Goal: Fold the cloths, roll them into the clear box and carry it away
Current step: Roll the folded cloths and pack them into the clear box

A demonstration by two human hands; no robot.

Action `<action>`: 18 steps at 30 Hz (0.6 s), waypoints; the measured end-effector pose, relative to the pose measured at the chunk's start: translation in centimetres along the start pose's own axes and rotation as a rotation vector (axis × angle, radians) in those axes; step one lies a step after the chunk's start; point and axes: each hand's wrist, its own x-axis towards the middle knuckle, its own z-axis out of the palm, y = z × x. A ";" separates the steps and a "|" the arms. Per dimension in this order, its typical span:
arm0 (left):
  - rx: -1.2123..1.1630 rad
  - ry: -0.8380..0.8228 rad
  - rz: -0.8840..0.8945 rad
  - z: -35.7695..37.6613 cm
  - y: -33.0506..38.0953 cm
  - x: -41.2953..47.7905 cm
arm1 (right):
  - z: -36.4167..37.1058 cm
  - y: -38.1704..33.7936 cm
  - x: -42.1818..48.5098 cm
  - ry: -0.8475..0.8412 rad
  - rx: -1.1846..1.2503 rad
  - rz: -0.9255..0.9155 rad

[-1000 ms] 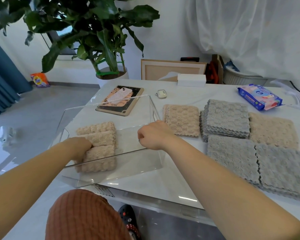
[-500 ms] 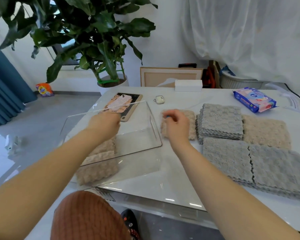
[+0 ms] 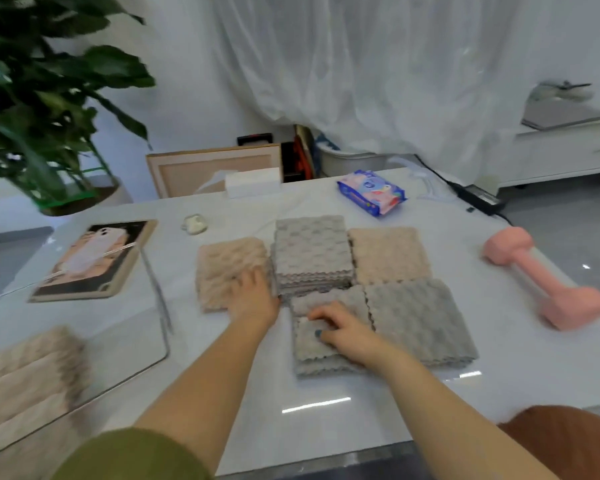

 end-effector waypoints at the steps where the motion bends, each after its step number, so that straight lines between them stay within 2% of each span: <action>1: -0.001 0.061 -0.012 1.0 -0.2 0.5 | 0.1 0.6 0.1 -0.008 -0.021 -0.029; 4: -0.132 0.247 -0.067 1.6 -0.7 1.0 | 0.5 1.1 1.0 -0.031 -0.079 -0.037; 9: -0.768 0.481 -0.155 3.5 -2.6 0.0 | 1.4 1.1 1.0 -0.010 -0.118 -0.049; 13: -1.177 0.558 -0.274 1.7 -1.9 -3.1 | 1.6 0.7 0.9 0.017 -0.101 -0.025; 16: -1.290 0.632 -0.175 -0.2 -1.9 -6.4 | 1.8 0.5 0.9 0.032 -0.083 0.017; 18: -1.337 0.614 -0.093 -1.7 -2.3 -8.4 | 1.8 0.3 0.9 0.040 -0.097 0.033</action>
